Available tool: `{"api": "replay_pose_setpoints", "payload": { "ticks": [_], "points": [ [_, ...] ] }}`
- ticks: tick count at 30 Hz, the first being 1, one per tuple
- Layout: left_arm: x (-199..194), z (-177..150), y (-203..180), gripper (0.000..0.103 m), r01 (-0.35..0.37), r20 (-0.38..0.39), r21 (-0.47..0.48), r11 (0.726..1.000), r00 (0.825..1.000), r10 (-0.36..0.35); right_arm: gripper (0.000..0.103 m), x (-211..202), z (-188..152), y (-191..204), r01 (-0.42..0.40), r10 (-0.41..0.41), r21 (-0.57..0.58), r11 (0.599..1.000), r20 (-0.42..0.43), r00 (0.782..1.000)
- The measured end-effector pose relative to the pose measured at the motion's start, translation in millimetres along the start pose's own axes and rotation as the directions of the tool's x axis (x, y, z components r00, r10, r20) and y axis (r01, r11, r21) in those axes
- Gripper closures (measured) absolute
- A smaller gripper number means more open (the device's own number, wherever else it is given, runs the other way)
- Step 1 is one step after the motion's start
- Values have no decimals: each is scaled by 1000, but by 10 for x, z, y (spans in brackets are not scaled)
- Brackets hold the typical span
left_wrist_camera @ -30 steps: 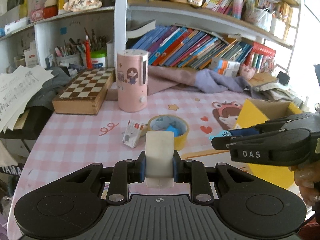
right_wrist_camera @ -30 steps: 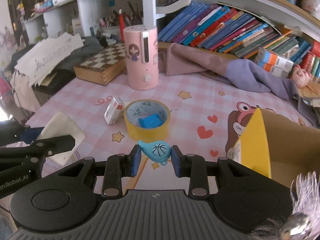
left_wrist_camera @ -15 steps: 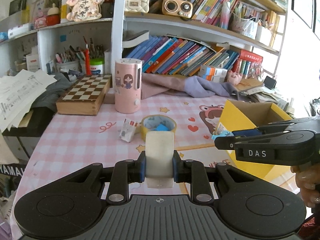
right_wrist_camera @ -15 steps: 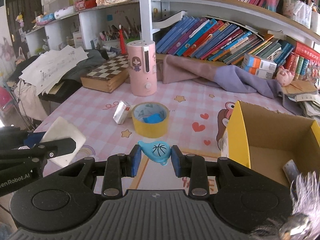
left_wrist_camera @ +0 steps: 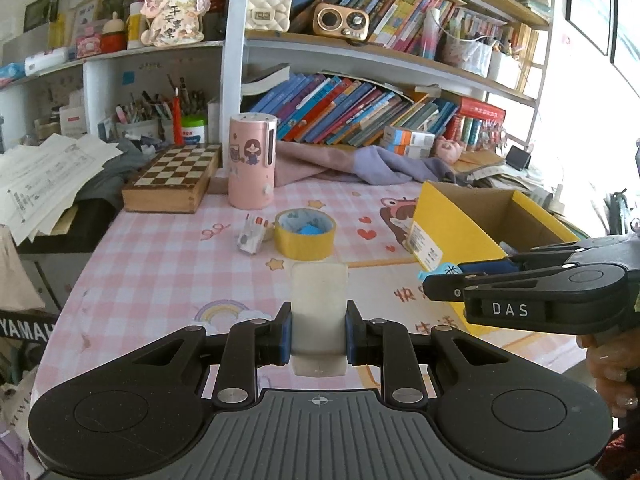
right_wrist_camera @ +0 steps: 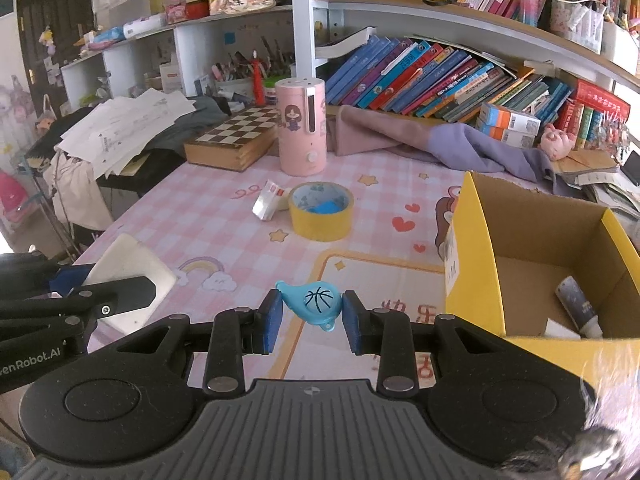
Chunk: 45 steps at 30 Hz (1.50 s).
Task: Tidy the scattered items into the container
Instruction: 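Lift and carry the block and tag in both grippers toward the yellow box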
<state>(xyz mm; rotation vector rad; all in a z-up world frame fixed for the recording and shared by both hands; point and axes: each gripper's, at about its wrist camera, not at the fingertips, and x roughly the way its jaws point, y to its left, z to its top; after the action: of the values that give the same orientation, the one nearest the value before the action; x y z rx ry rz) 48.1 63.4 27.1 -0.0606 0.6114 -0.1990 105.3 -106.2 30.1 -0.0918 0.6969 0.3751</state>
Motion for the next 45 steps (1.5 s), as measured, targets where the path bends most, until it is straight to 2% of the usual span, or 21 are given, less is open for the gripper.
{"api": "replay_pose_setpoints", "payload": {
  "ticks": [18,26,36,45],
  "points": [
    [-414,-329,-176,80,32,-11,33,999,999,-32,73,-444,-522,199,-7,8,24,1000,-24,1000],
    [-390,-349,-347,80,95,-29,82,992,995,-93,73,-613,-685,127,30,-29,58,998,-27,999],
    [-282,-363,-639,80,210,-58,153,966,977,-203,73,-836,-866,-119,130,-125,145,981,-37,991],
    [-149,-377,-935,80,333,-112,212,919,942,-315,73,-1017,-1046,-369,238,-228,227,944,-70,971]
  ]
}}
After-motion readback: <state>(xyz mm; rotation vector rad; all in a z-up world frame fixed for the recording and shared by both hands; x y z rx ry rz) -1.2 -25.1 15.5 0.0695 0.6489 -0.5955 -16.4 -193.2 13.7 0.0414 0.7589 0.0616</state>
